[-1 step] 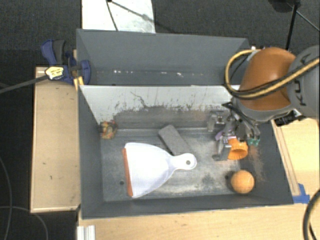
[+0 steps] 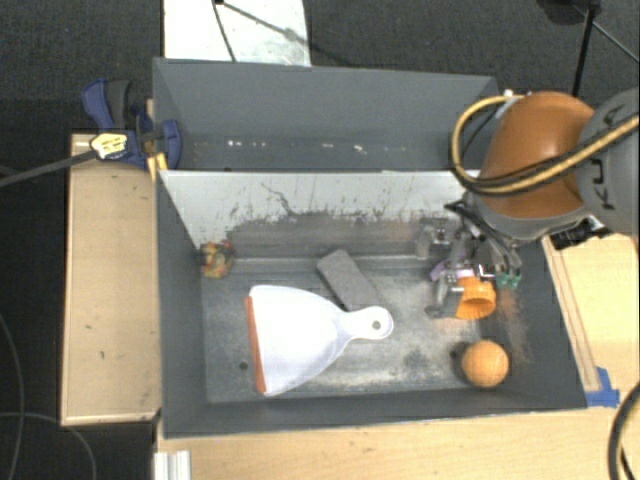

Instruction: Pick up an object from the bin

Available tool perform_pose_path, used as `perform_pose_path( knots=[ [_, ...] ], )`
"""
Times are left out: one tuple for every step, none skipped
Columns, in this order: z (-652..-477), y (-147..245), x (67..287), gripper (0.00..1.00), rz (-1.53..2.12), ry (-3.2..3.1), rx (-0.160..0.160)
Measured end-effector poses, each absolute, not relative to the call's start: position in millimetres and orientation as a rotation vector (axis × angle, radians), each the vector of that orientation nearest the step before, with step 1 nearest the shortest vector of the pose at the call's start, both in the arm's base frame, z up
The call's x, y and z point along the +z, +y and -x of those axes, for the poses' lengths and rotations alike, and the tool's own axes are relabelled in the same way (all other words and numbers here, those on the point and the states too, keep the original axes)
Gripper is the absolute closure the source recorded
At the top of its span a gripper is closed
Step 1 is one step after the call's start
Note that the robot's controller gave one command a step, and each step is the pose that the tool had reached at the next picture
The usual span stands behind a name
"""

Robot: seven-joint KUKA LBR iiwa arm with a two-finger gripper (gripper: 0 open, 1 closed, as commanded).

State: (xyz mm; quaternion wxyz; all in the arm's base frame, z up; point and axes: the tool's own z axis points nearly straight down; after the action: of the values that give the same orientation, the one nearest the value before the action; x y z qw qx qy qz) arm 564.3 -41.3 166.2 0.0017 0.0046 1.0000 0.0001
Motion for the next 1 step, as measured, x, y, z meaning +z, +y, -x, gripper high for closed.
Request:
perform_pose_path(
  knots=[
    [-566.5, 6.5, 98.6, 0.00, -0.040, 3.133, 0.001]
  ],
)
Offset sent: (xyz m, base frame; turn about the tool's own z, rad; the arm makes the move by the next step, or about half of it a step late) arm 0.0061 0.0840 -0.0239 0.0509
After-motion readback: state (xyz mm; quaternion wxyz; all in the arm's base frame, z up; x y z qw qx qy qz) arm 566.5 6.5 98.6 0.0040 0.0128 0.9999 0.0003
